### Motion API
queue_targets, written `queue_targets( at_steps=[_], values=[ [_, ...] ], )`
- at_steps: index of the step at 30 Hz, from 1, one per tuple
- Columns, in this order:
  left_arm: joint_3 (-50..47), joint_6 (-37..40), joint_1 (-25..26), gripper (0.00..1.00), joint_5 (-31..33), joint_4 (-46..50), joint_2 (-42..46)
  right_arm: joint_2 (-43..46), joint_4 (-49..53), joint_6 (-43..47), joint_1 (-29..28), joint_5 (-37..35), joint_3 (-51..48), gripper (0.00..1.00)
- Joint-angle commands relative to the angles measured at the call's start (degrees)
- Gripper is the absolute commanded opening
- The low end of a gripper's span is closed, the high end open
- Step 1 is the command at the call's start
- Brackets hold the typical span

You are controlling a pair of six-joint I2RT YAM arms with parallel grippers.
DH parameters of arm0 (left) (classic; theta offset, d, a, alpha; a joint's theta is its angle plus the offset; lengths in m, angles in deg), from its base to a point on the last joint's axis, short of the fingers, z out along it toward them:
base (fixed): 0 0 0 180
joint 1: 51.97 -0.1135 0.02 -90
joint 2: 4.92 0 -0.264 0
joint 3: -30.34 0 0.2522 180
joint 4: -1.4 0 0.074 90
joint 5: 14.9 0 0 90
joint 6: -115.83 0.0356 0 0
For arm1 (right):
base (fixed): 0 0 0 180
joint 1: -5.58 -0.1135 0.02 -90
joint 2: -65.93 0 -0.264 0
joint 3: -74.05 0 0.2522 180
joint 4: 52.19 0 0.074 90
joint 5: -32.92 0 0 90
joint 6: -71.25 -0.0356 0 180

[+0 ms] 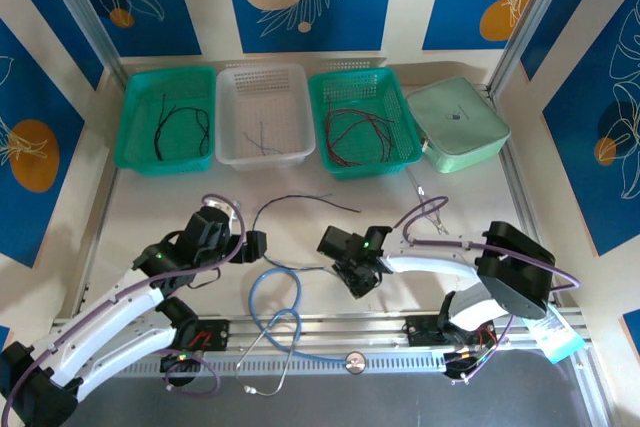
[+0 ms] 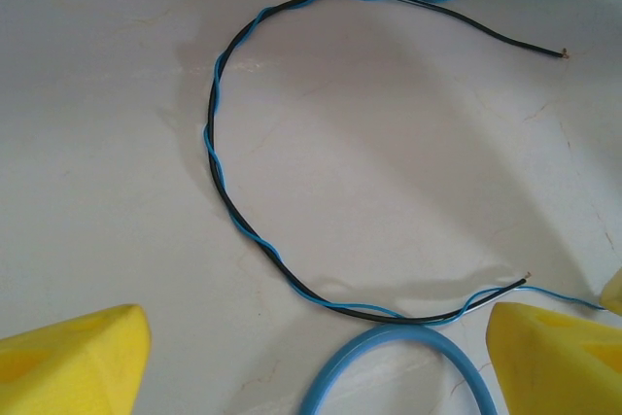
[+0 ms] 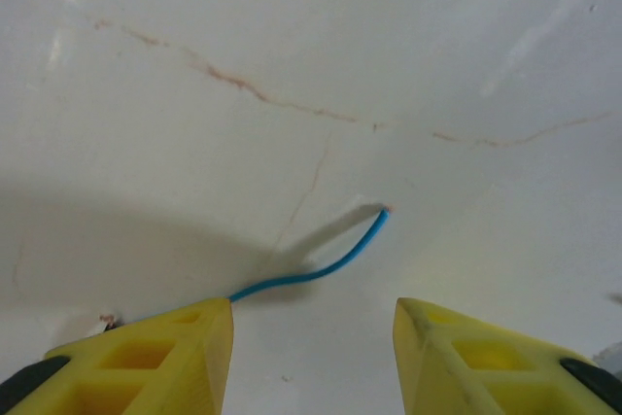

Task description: Untangle the cables

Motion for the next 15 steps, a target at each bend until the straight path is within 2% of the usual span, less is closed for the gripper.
queue_targets(
  at_steps=[1,9,15],
  values=[
    [-0.31,1.04,0.59,0.89,-0.67,-1.46,-0.2,-1.47,0.29,-32.87,0.91,0.94,0.61,0.47],
    [0.3,1.37,0.63,0.89,-0.67,-0.94,-0.22,-5.78,-0.09,-29.46,3.47,1.75,1.15,0.46],
    [2.89,3.0,0.56,0.89,1.19,1.78,-0.82,-10.67,2.18,-29.27,3.95,4.92,3.18,0.25]
  ],
)
